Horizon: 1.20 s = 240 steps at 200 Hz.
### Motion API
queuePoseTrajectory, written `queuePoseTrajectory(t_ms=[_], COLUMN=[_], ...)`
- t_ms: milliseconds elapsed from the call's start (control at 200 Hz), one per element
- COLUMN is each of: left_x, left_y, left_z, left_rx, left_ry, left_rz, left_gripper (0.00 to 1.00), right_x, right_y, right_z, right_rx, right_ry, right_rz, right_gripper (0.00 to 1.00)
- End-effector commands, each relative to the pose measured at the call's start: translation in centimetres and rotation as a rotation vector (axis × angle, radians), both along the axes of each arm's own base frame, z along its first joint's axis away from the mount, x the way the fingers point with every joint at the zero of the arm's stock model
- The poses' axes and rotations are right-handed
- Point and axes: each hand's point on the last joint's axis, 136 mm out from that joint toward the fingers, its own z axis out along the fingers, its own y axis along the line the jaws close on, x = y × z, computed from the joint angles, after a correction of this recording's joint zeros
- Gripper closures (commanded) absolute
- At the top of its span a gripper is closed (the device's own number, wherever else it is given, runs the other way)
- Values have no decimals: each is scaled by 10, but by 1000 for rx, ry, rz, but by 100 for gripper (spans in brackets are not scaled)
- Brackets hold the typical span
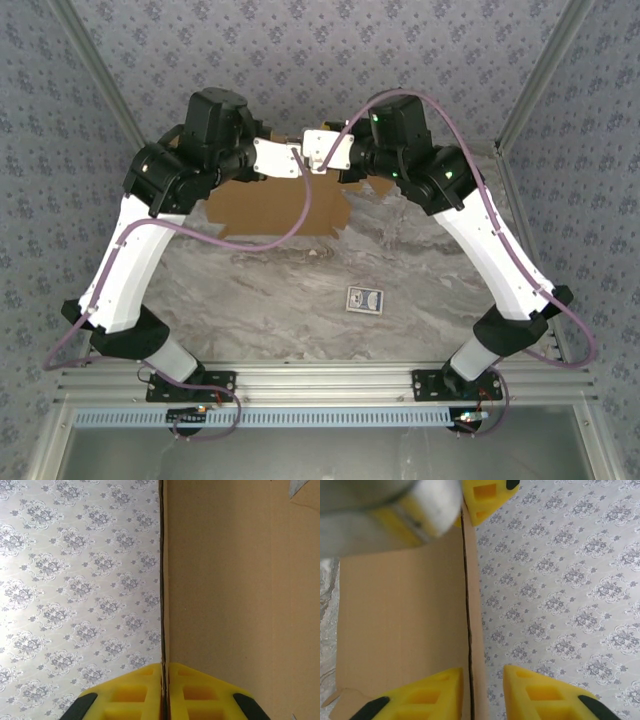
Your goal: Fold the paper box
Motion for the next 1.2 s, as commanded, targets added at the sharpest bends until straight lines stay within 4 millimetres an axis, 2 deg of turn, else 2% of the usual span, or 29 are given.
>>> queuePoseTrajectory(t_ms=[0,250,715,1194], left_x=[2,1,2,-3], left_y=[-5,-5,-3,-9], left_z=[9,8,6,12], left_rx=[-21,-26,-20,-69], left_ry=[-40,-42,-47,-44], left_rz=[-12,-20,-18,-55], left_gripper=[90,91,92,92], right_x=[0,6,3,12], right_y=[-2,-5,-25,-18], right_z=[-1,-2,-1,-15], right_rx=[-48,-28,33,19], right_ry=[-20,0,48,81], right_rz=[7,-2,13,21], right_gripper=[73,71,69,74])
